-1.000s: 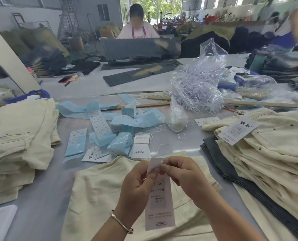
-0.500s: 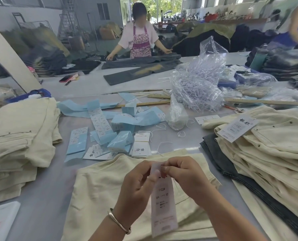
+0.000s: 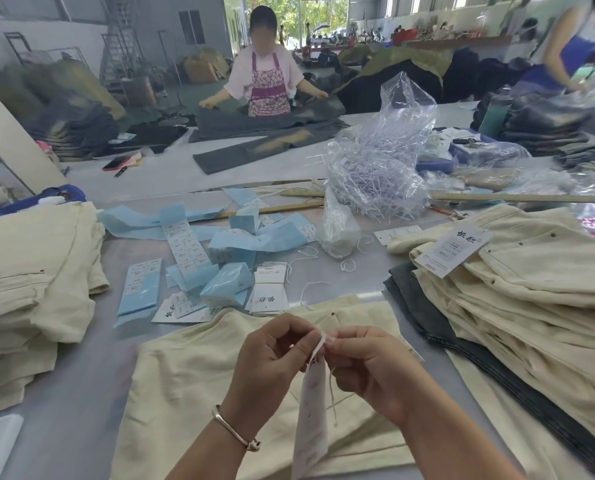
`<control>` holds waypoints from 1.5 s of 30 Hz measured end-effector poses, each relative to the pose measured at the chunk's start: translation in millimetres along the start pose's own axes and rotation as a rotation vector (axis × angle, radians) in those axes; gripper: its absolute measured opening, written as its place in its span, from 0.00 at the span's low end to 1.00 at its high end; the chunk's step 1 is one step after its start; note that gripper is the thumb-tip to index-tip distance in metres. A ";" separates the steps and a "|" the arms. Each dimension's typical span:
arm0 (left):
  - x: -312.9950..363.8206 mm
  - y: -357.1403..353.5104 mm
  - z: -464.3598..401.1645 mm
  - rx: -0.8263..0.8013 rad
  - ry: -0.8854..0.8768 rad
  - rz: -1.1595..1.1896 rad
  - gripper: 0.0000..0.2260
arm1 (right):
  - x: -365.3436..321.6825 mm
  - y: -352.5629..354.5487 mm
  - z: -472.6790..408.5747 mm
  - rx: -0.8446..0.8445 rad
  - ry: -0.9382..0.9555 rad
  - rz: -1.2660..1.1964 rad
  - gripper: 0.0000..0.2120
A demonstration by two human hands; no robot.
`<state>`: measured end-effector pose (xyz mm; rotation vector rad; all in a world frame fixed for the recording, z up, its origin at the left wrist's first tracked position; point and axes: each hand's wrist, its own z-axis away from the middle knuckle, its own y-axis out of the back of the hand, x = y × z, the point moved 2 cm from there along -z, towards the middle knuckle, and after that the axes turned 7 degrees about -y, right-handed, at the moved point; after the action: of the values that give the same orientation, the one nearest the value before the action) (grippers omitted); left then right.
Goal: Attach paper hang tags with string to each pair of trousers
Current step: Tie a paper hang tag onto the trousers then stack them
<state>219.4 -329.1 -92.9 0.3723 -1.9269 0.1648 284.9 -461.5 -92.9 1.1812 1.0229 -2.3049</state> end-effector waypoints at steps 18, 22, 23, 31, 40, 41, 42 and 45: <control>-15.0 -98.3 -51.1 -0.213 -0.207 -0.474 0.04 | -43.6 100.1 40.5 0.439 0.254 0.465 0.05; -60.5 -118.2 -40.9 -0.169 0.002 -0.430 0.02 | -34.0 136.5 40.7 0.647 0.258 0.722 0.08; -73.8 -120.2 -37.7 -0.161 0.064 -0.485 0.04 | -30.2 144.6 38.9 0.686 0.253 0.740 0.09; -125.9 -141.5 -30.1 -0.372 0.215 -0.700 0.06 | 17.7 157.8 3.6 0.680 0.145 0.907 0.07; -125.1 -135.5 -41.7 -0.286 0.465 -0.223 0.08 | 57.3 159.4 -17.5 0.969 0.233 1.004 0.08; -125.8 -134.9 -41.4 -0.282 0.504 -0.160 0.08 | 60.0 158.7 -21.7 1.004 0.250 0.910 0.08; -126.2 -134.0 -41.4 -0.280 0.538 -0.106 0.08 | 62.3 158.4 -26.0 1.025 0.263 0.773 0.08; -130.8 -132.2 -42.0 -0.241 0.615 0.012 0.08 | 68.5 158.3 -38.3 1.018 0.237 0.364 0.04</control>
<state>344.8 -417.8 -205.9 0.1248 -1.3213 0.0440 359.3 -539.3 -233.0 1.8133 -0.4219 -2.4066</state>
